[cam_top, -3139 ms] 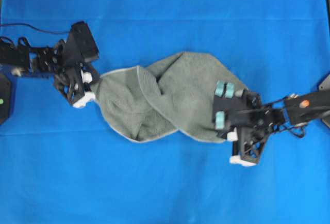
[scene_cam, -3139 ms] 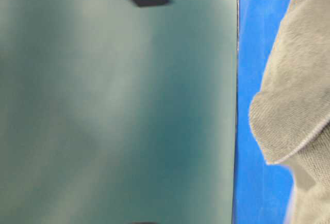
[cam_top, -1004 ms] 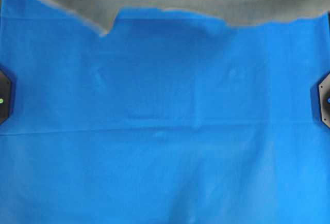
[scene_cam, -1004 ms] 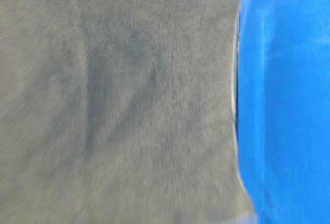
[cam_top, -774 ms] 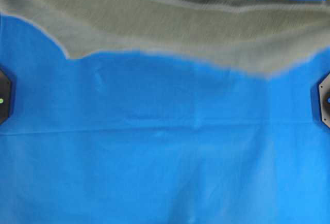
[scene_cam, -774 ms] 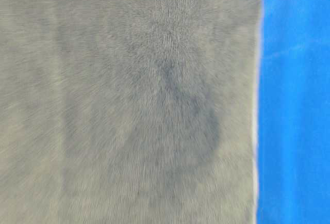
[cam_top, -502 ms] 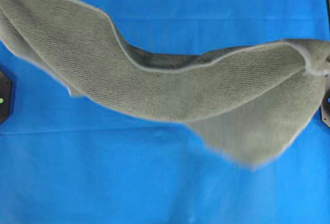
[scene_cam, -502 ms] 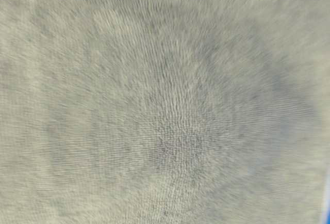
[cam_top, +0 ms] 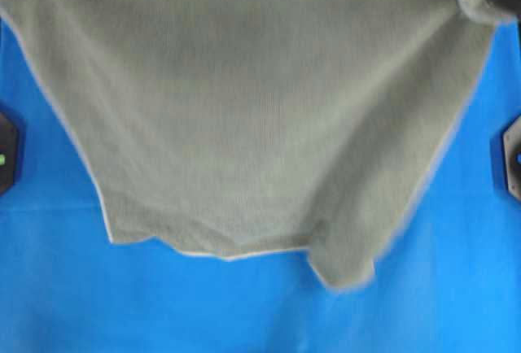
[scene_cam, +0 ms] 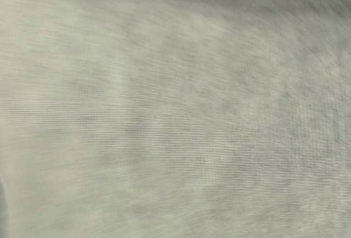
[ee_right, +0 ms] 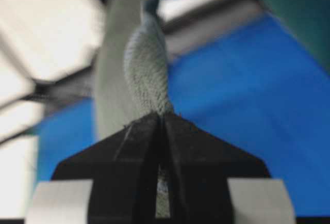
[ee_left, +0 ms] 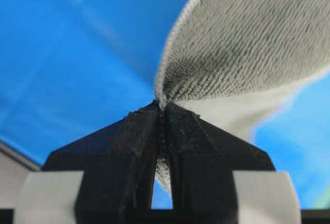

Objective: Fold a large towel.

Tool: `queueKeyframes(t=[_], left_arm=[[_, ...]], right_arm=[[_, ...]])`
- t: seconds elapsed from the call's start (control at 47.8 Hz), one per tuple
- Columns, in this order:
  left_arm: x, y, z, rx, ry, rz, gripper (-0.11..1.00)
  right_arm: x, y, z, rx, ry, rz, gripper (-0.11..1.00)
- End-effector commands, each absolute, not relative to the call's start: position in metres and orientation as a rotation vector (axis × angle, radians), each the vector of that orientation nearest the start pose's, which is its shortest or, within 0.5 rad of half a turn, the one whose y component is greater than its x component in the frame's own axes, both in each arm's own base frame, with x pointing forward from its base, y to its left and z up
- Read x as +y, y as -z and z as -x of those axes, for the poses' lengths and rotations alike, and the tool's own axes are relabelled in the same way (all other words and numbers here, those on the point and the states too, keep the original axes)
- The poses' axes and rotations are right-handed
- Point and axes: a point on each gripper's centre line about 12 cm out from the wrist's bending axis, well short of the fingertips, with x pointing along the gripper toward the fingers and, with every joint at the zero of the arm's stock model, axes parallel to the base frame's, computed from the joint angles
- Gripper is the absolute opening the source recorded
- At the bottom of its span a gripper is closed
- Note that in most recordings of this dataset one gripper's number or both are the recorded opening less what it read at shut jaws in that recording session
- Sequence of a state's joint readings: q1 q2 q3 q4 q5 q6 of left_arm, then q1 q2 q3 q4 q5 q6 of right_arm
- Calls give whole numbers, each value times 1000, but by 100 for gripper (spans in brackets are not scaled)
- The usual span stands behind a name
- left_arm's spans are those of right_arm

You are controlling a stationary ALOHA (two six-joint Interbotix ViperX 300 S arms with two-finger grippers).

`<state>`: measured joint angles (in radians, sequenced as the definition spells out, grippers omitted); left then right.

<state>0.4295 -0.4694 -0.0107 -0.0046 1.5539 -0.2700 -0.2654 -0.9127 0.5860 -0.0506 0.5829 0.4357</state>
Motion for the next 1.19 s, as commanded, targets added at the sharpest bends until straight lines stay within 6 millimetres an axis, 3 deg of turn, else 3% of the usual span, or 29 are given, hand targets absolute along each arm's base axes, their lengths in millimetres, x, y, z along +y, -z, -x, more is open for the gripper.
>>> queueKeyframes(t=[0.0, 0.188, 0.377, 0.628, 0.837, 1.004, 1.172], left_arm=[[123, -437, -214, 983, -579, 462, 2], [170, -395, -219, 915, -624, 355, 2], [210, -379, -225, 797, -673, 243, 2], [221, -369, -239, 808, -653, 223, 2], [184, -334, -240, 891, -559, 241, 2], [135, -283, -236, 967, -467, 281, 2], [92, -246, -230, 953, -400, 317, 2]], right_arm=[[-79, -401, -184, 248, 475, -439, 1], [-125, -356, -173, 363, 714, -450, 1], [-160, -337, -167, 465, 872, -345, 1], [-176, -322, -181, 538, 886, -320, 1], [-158, -310, -185, 565, 824, -386, 1], [-117, -279, -197, 671, 671, -463, 1], [-72, -244, -209, 772, 509, -529, 1]])
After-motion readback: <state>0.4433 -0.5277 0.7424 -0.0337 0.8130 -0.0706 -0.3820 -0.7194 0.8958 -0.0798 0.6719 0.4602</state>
